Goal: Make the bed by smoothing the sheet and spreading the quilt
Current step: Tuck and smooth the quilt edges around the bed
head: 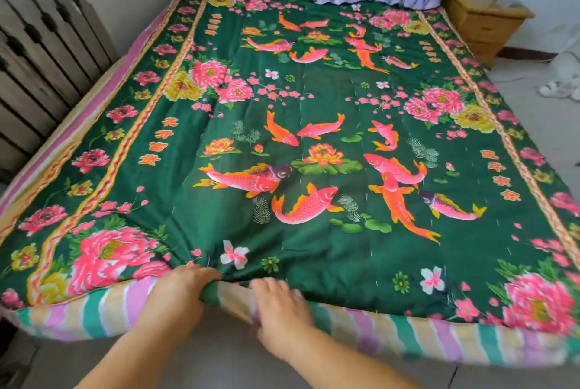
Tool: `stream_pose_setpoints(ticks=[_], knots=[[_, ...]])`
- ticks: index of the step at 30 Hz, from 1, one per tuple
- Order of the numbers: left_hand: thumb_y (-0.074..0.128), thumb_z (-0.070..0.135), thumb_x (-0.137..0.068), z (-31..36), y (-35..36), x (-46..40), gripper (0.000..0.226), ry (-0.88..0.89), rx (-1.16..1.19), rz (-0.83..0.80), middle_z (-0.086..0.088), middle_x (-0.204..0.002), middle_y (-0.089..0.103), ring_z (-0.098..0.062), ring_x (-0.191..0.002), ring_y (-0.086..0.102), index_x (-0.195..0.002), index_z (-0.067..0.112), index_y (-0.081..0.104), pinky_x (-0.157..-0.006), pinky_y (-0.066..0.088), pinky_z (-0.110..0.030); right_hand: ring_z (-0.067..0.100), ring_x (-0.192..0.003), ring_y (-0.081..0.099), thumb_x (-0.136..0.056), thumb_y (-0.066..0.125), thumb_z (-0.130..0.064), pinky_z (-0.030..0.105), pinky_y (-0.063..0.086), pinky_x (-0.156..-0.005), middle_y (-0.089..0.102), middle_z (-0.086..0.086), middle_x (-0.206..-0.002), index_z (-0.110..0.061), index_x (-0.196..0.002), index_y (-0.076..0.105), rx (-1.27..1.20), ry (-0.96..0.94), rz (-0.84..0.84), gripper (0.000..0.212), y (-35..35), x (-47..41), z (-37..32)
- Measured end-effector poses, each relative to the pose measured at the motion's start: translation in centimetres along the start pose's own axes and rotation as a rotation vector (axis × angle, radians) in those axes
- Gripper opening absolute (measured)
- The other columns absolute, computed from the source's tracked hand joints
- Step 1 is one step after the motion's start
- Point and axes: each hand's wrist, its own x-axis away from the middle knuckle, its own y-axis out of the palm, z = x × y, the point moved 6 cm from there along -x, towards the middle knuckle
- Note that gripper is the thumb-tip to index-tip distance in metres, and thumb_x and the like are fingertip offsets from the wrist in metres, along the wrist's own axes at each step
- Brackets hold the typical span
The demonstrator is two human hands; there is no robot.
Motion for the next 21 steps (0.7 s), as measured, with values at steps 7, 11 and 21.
stream_pose_setpoints(ticks=[7,11,21], knots=[[0.059,0.008,-0.074,0.6,0.3,0.3,0.049,-0.026,-0.183,0.011,0.006,-0.112,0.065,-0.02,-0.111,0.059,-0.116,0.034,0.063,-0.088,0.044,-0.03,0.031,-0.107,0.059,-0.081,0.046,-0.004,0.034,0.042,-0.074,0.062,0.01,-0.114,-0.018,-0.107,0.046,0.065,0.347,0.034,0.029,-3.0,3.2,12.6],[0.082,0.024,-0.057,7.7,3.0,-0.2,0.069,0.092,-0.343,-0.031,0.008,-0.103,0.063,-0.016,-0.097,0.065,-0.12,0.034,0.055,-0.082,0.046,-0.036,0.034,-0.091,0.057,-0.072,0.047,-0.021,0.031,0.036,-0.067,0.066,0.011,-0.101,-0.02,-0.083,0.047,-0.065,0.277,0.069,0.011,-6.1,3.9,12.9],[0.047,0.011,-0.089,14.0,7.0,0.3,0.033,0.057,-0.51,-0.378,-0.004,-0.125,0.061,-0.026,-0.118,0.057,-0.119,0.02,0.059,-0.095,0.046,-0.033,0.034,-0.105,0.057,-0.078,0.05,-0.025,0.031,0.039,-0.073,0.062,0.015,-0.11,-0.015,-0.075,0.046,0.006,0.193,-0.134,0.011,-4.4,8.2,12.1]])
